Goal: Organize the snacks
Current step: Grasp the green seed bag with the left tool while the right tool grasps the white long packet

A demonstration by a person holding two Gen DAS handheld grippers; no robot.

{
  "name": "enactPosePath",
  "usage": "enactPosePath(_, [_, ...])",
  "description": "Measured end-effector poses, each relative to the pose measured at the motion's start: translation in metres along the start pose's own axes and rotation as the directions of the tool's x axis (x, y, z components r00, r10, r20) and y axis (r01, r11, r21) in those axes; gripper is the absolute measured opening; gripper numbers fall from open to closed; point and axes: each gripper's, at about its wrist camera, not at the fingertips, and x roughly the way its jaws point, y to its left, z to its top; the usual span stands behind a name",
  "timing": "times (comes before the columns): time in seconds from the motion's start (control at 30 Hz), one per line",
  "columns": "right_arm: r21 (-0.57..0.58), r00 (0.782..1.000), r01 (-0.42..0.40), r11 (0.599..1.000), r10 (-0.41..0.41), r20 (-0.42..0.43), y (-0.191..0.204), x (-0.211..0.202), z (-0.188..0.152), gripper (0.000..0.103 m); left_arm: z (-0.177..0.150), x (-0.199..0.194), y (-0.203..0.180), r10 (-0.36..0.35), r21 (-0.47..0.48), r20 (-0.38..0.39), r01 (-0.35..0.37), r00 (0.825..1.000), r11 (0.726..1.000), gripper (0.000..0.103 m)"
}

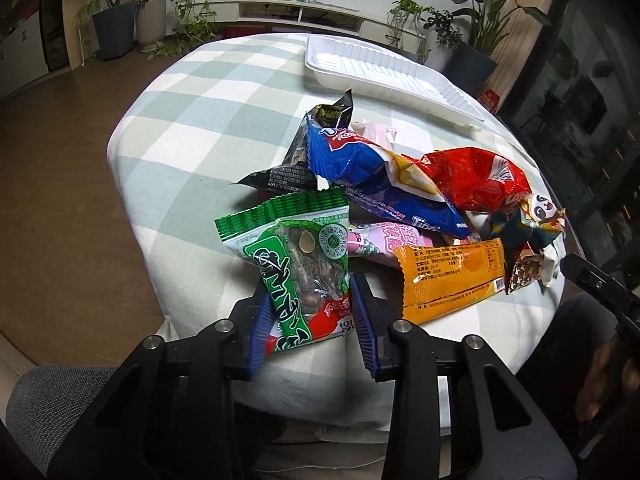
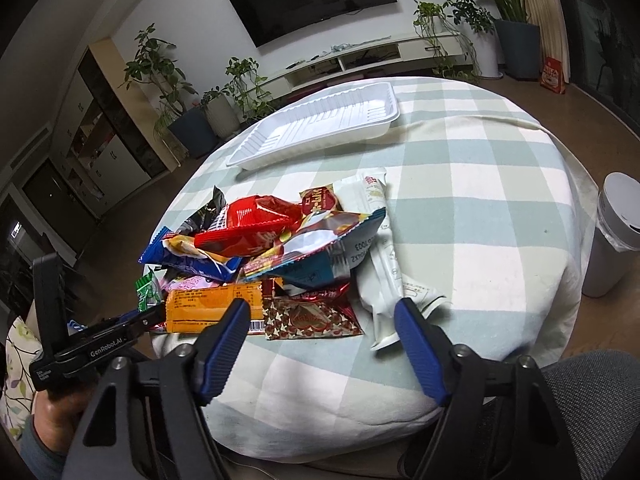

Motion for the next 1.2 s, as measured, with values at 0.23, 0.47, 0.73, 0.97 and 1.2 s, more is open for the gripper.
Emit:
enactPosePath(0.23, [-0.002,1.0,0.005,1.0,-0.005,0.004,0.0,-0.001,0.001,0.068,-0.003,-0.006,0.0,-0.029,0.006,0.003,0.029,1.0,1.0,0.031])
enactPosePath(0.47, [0.034,0.999,-0.001,0.999,0.0,0.032,-0.007,-0.01,0.007,0.068,-0.003,-0.013,0.009,-0.092,-0.033,0.011,0.092,0.996,0.995,0.031])
enactPosePath(0.73, [0.079,0.998,-0.063,0.995,0.063,0.005,-0.011,-0.008,0.021,0.068,-0.007,-0.025,0.014,-0.173,-0.032,0.036,0.174,0.984,0.984,0.031])
enactPosePath(0.97, [0.109,0.99,-0.127,0.986,0.133,-0.049,0.005,0.006,0.027,0.068,-0.009,-0.026,0.012,-0.205,-0.014,0.045,0.205,0.978,0.979,0.031])
enactPosePath(1.2, [0.07,0.999,-0.033,0.997,0.033,0.002,-0.004,-0.007,0.044,0.061,-0.01,-0.025,0.013,-0.223,-0.006,0.043,0.223,0.974,0.975,0.031])
